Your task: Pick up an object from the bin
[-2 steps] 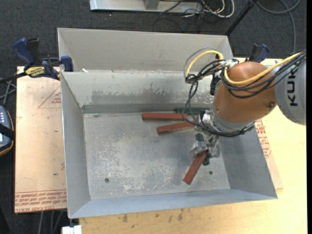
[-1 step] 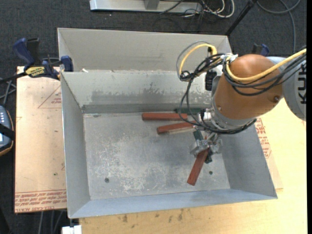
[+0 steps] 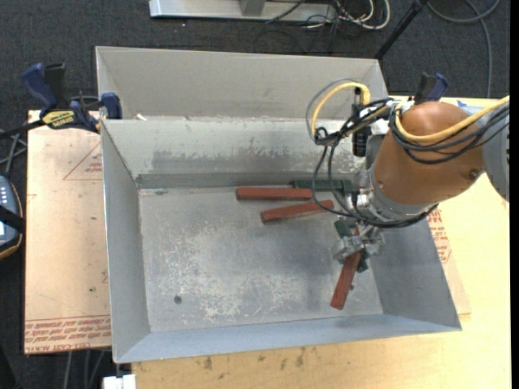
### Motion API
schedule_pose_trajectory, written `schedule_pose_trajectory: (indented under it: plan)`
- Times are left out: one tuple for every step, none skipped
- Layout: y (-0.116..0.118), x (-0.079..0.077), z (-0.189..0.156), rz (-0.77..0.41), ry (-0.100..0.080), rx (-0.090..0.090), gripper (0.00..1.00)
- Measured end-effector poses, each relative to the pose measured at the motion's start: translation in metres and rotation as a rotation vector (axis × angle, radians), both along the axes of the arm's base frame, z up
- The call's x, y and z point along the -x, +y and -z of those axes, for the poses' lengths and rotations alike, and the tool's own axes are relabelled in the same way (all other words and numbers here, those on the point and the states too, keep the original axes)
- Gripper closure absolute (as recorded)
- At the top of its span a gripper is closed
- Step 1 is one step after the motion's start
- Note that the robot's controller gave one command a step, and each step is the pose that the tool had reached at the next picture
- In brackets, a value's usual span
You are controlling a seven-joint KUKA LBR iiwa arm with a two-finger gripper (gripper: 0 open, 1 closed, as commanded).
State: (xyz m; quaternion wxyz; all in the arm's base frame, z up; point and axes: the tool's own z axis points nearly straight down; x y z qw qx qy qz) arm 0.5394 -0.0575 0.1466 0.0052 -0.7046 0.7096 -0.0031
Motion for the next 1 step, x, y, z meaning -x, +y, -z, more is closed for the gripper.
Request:
schedule_pose_trajectory:
  plan:
    - [-0.0104, 0.0090, -0.0017, 0.025, 0.028, -0.001, 1.00]
